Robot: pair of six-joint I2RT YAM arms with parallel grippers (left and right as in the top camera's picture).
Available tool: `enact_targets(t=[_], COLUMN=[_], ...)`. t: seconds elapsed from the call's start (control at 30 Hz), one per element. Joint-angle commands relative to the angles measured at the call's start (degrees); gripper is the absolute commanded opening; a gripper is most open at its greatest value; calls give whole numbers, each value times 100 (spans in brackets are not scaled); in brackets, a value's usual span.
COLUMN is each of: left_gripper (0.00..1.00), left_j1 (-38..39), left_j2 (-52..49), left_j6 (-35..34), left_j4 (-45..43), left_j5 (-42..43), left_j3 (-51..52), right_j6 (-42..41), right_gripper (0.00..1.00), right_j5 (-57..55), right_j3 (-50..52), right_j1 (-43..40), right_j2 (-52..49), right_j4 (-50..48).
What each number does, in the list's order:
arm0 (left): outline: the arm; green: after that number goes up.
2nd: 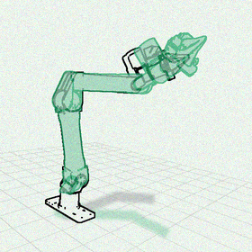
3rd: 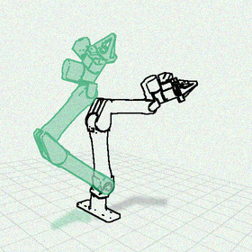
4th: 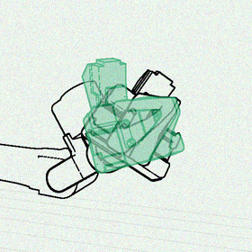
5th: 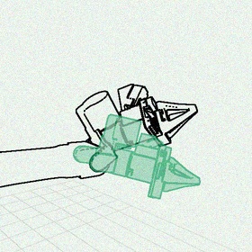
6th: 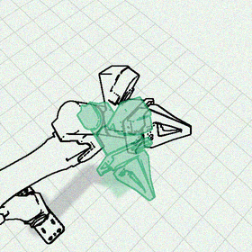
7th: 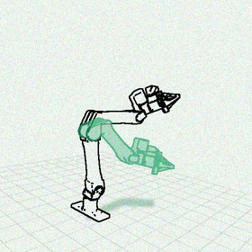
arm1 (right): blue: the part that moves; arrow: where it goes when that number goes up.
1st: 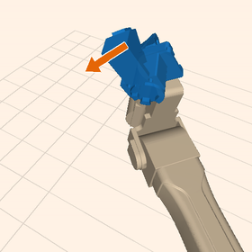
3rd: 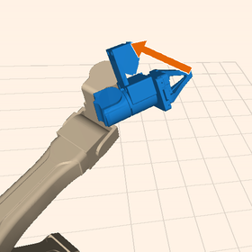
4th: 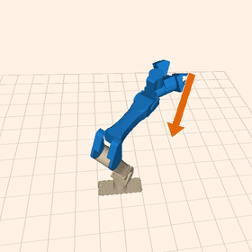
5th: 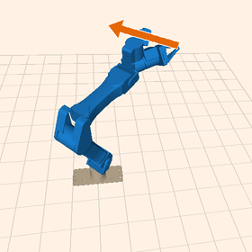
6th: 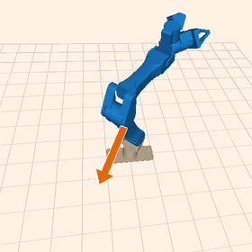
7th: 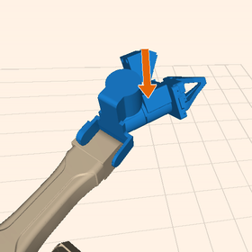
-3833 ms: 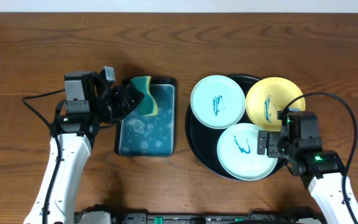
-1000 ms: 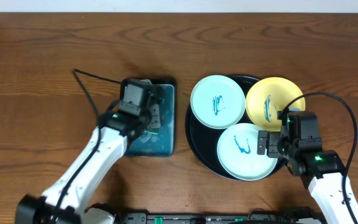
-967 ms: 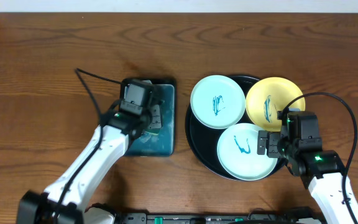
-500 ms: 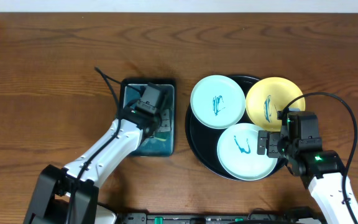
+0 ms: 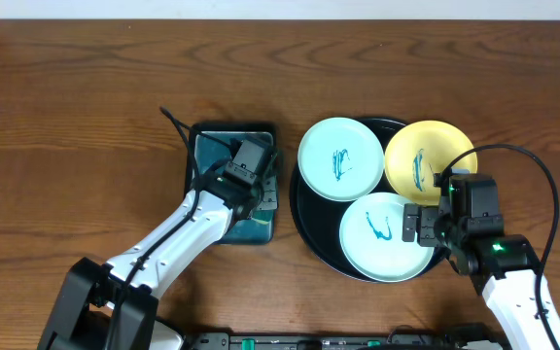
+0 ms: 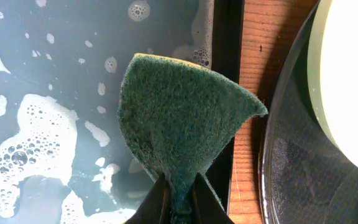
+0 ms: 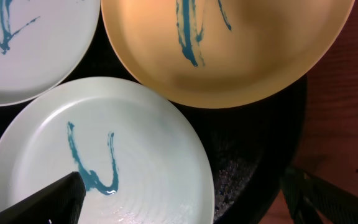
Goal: Clean dirty plates on tray and stack at the side
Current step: 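Carry the sponge right toward the plate tray with the left gripper, then push the lower pale green plate leftward with the right gripper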
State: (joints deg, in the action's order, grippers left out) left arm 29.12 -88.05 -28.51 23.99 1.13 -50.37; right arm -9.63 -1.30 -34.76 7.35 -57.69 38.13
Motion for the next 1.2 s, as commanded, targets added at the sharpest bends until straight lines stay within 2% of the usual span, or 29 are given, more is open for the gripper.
enact_targets(t=[0.0,0.23,0.53,0.83,1.1,1.17], left_gripper=[8,7,8,7,8,8], left_j1=[48,48,48,46,44,48], left_j2=[28,28,28,127,881,1040], left_j6=[-37,-31,-31,116,295,293], left_j4=[-39,-142,-160,-109,-39,-17], left_j5=[160,592,621,149,103,129], left_j3=[-9,-9,-9,-13,-22,-22], right_j6=[48,48,48,48,48,48], right_gripper=[99,99,99,99,99,90], right_j5=[-59,-59,-59,-59,-59,-66], right_j3=[-107,-107,-107,-107,-107,-107], right_j1=[13,13,13,13,13,13], right_j2=[2,2,2,2,0,-17], right_j4=[2,2,2,4,-4,7])
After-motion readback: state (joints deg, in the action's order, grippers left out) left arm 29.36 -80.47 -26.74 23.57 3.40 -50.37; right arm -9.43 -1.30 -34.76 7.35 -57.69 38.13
